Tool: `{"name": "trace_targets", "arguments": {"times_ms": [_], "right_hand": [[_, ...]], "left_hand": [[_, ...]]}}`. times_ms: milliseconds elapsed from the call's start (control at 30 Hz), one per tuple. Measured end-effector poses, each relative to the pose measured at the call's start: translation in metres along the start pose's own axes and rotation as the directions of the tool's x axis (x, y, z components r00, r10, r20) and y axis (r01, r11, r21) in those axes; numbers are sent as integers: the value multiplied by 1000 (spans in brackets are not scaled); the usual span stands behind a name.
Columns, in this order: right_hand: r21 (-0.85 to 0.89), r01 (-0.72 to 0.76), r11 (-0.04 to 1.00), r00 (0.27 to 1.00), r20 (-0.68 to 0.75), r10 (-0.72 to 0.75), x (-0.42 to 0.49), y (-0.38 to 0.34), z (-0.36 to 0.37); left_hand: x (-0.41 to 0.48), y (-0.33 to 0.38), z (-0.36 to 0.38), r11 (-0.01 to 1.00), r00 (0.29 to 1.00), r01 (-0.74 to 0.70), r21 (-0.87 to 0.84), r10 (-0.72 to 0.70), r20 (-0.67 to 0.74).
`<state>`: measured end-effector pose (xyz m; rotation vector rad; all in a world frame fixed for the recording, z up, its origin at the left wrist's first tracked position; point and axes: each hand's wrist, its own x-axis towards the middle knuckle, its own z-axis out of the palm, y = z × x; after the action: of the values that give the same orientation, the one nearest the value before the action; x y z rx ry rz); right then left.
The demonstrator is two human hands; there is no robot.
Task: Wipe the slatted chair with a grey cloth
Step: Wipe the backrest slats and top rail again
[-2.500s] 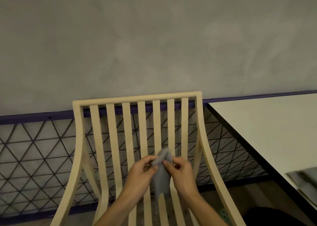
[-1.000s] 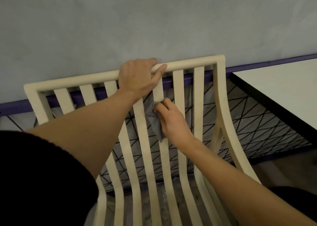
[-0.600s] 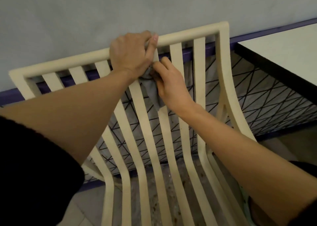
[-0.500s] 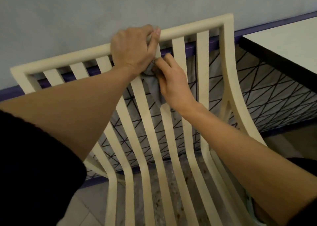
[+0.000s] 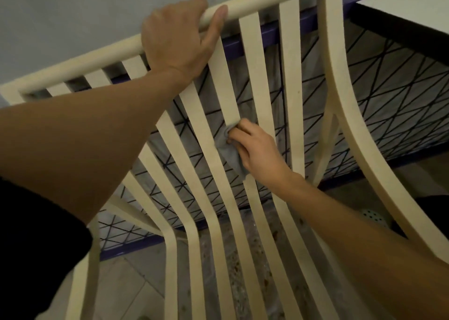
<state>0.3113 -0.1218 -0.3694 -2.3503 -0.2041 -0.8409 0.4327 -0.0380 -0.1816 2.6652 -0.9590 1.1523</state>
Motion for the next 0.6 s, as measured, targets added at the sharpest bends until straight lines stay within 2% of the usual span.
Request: {"name": "trace_targets", "arguments": {"times_ms": [100, 267, 433, 600], "right_hand": [[-60, 31, 998, 997, 67, -27, -15, 6, 8], [-46, 74, 996, 995, 75, -71, -29, 10, 14], [1, 4, 1000, 996, 87, -4, -55, 18, 30], [52, -72, 996, 981, 184, 62, -90, 28, 48]], "left_hand": [[0, 0, 0, 1000, 1000, 7, 2, -7, 14], [-2, 0, 0, 1000, 1000, -1, 19, 0, 24], [-1, 2, -1, 1000, 1000, 28, 15, -28, 11], [-4, 6, -5, 998, 998, 57, 22, -58, 24]]}}
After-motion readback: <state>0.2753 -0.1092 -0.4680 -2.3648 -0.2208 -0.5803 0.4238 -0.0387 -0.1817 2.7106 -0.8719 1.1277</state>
